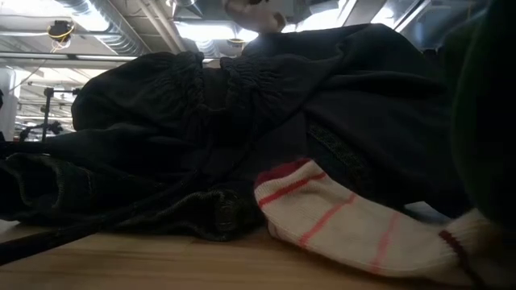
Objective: Sort clothes
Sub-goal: Put the right dark pink and white sock into the white bin
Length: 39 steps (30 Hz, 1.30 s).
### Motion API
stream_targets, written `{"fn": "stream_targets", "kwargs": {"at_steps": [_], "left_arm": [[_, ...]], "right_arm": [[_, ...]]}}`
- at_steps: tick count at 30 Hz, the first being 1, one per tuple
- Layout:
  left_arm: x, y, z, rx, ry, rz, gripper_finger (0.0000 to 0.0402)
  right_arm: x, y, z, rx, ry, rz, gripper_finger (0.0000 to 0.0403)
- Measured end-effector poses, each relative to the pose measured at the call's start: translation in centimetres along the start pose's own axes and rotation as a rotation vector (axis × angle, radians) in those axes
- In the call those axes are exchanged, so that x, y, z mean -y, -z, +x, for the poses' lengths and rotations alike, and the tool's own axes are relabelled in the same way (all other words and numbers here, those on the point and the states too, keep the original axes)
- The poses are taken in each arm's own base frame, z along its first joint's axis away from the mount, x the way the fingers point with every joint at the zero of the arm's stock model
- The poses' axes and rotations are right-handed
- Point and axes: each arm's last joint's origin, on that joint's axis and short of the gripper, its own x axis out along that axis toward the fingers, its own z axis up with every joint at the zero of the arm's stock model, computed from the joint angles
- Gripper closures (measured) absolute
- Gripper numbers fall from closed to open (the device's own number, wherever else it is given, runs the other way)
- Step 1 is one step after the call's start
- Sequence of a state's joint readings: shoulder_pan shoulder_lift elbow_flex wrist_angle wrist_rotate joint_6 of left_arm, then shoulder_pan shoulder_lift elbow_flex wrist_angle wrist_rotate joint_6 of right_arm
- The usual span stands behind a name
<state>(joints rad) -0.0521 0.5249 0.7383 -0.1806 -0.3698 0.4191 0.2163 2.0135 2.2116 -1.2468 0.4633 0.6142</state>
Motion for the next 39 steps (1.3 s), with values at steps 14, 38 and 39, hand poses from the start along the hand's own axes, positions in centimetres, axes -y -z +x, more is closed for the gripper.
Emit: {"fn": "stream_targets", "kwargs": {"at_steps": [14,38,39], "left_arm": [[-0.8,-0.2,-1.8,0.049,-0.021,-0.078,0.0183],[-0.8,-0.2,-1.8,0.050,-0.022,-0.074,0.0183],[-0.8,-0.2,-1.8,0.051,-0.021,-0.074,0.0183]], "right_arm": [[9.2,-4.5,0.1,0.099,0.212,0.108,0.0386],[12.7,-6.0,2.2,0.047,0.133,0.239,0.0259],[12.5,-6.0,2.2,0.042,0.119,0.237,0.0248]]}}
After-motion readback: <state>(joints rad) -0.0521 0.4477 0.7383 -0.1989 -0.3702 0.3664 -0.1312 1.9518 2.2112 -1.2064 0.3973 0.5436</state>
